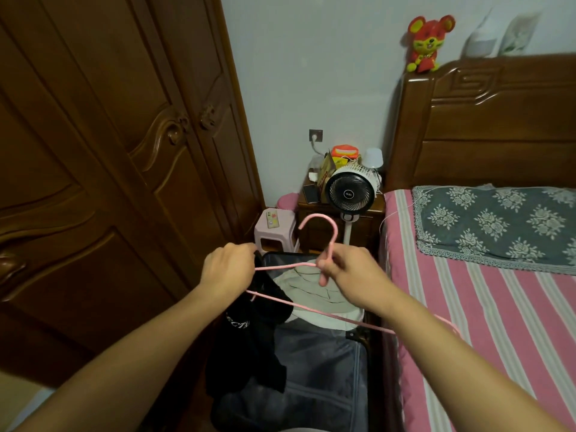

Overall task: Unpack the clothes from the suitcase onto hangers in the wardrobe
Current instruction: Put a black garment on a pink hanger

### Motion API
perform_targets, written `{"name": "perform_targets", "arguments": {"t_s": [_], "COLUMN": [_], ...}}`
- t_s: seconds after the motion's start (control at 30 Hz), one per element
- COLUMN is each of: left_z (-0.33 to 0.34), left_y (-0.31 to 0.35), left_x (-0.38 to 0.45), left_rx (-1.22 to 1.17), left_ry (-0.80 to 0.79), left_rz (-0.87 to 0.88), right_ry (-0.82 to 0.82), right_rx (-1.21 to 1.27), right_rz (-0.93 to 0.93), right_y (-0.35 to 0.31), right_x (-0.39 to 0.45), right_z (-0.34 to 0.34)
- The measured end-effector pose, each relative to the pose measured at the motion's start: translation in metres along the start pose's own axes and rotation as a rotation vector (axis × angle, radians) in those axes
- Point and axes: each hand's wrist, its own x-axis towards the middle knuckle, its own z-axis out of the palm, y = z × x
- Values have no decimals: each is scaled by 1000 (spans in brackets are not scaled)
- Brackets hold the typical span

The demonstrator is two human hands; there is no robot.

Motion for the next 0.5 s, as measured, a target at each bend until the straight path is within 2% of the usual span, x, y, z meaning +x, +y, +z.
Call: {"name": "perform_targets", "arguments": {"t_s": [0.1, 0.17, 0.23, 0.27, 0.3, 0.37, 0.4, 0.43, 0.5], "left_z": [-22, -36, -50, -57, -64, -73, -75, -76, -71], "left_y": [23, 36, 37, 30, 17, -20, -39, -53, -66], "left_x": [-9, -13, -20, -22, -23, -25, -26, -27, -29], "left_rx": [-219, -467, -794, -893, -921, -788, -734, -729, -803], "left_ry": [43, 50, 27, 102, 236, 474, 487, 431, 265], "left_rz": [-7, 41, 102, 99, 61, -104, -193, -244, -200], "right_ry": [33, 56, 152, 217, 266, 298, 314, 336, 385], "right_rx": [-5, 41, 212, 341, 475, 653, 691, 708, 706], "right_rz": [-44, -85, -120, -127, -135, -160, -184, -213, -265], "right_y": [-19, -24, -25, -22, -20, -16, -16, -15, -13], "right_x": [13, 22, 27, 29, 29, 28, 27, 27, 30], "right_z": [25, 41, 42, 36, 28, 9, 1, -5, -12]}}
